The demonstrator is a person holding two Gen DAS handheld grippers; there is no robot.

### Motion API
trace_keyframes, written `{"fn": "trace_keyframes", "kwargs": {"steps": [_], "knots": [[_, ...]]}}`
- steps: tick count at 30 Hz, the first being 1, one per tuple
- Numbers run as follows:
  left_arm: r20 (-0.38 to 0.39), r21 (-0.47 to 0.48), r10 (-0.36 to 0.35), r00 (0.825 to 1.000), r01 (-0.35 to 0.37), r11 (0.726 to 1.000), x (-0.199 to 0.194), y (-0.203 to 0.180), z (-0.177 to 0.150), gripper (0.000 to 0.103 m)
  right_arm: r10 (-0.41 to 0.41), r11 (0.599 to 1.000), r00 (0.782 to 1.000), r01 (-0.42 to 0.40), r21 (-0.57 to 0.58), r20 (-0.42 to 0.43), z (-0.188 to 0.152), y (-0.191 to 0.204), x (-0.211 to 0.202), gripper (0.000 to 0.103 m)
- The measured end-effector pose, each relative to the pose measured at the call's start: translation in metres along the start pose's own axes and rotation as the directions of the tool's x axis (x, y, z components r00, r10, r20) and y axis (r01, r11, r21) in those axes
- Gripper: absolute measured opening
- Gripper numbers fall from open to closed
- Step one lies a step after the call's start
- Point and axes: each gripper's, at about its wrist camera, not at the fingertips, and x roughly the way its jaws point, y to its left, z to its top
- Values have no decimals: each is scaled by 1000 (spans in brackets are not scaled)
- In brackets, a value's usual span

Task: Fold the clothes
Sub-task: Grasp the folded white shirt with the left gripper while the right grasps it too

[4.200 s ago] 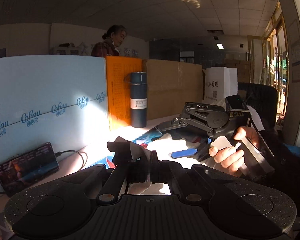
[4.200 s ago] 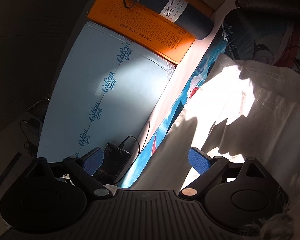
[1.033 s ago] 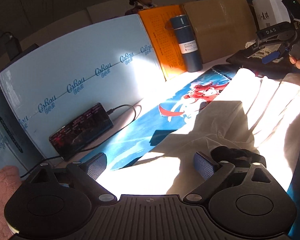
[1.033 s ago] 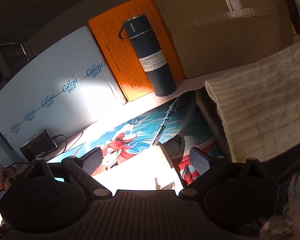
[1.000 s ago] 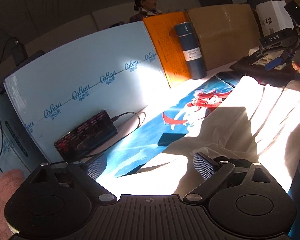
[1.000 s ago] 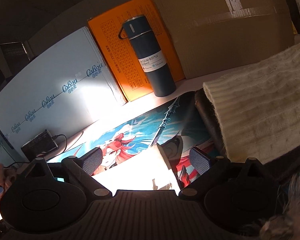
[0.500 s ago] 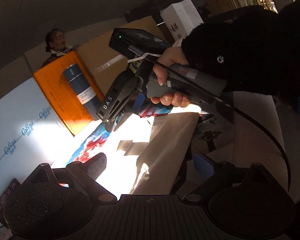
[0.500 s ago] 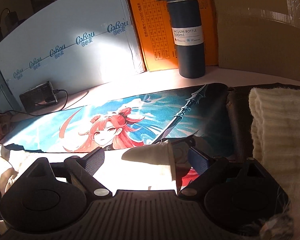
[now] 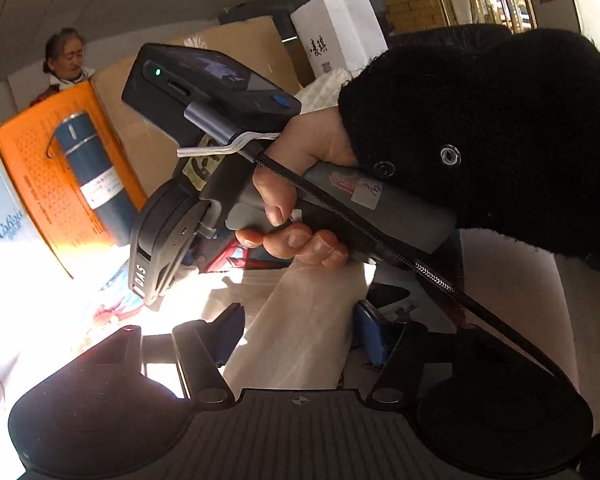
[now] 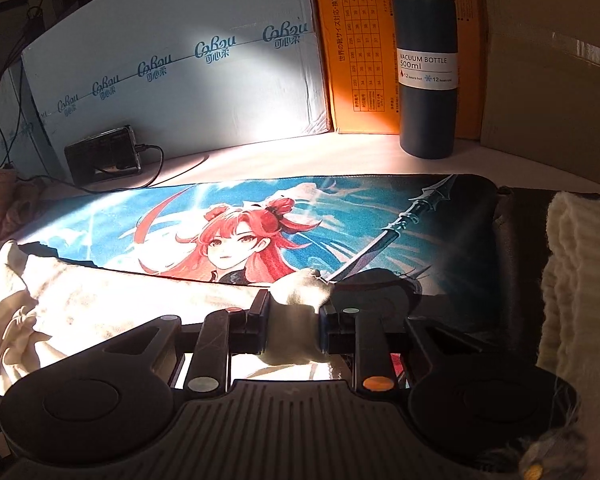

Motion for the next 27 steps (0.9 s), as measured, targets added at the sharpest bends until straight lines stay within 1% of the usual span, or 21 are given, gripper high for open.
{"fn": "trace_keyframes", "kwargs": {"steps": [1, 2, 4, 8, 12, 15, 17, 20, 24, 27], "knots": [[15, -15, 9, 1000, -9, 1000, -6, 3, -2, 23, 4, 1000, 1000, -4, -7, -1, 0, 1, -1, 19], [30, -31, 19, 999, -18, 999, -12, 6, -4, 8, 8, 1000, 1000, -8, -15, -2, 0, 3, -2, 19], [59, -62, 38, 998, -34, 997, -25, 13, -8, 8, 10, 1000, 1000, -10, -29, 5, 2, 7, -6, 18], [115, -126, 79, 990, -65, 990, -49, 25, -16, 7, -21, 998, 997, 25, -50, 76, 9, 24, -29, 18], [168, -191, 124, 978, -91, 977, -74, 38, -24, 6, -51, 997, 987, 61, -56, 153, 18, 46, -53, 18], [205, -240, 159, 966, -108, 965, -92, 48, -30, 5, -55, 998, 977, 62, -28, 208, 28, 66, -71, 18], [234, -273, 199, 952, -132, 953, -110, 53, -38, 5, -54, 998, 970, 58, -7, 239, 34, 83, -80, 18], [268, -314, 273, 924, -184, 931, -140, 58, -52, 5, -45, 999, 960, 50, -9, 276, 43, 112, -88, 18], [292, -353, 390, 873, -280, 893, -181, 65, -70, 4, 31, 999, 948, -21, -34, 318, 54, 156, -93, 16], [283, -407, 459, 842, -329, 853, -210, 72, -87, 4, 100, 994, 936, -79, -76, 337, 62, 197, -88, 14]]}}
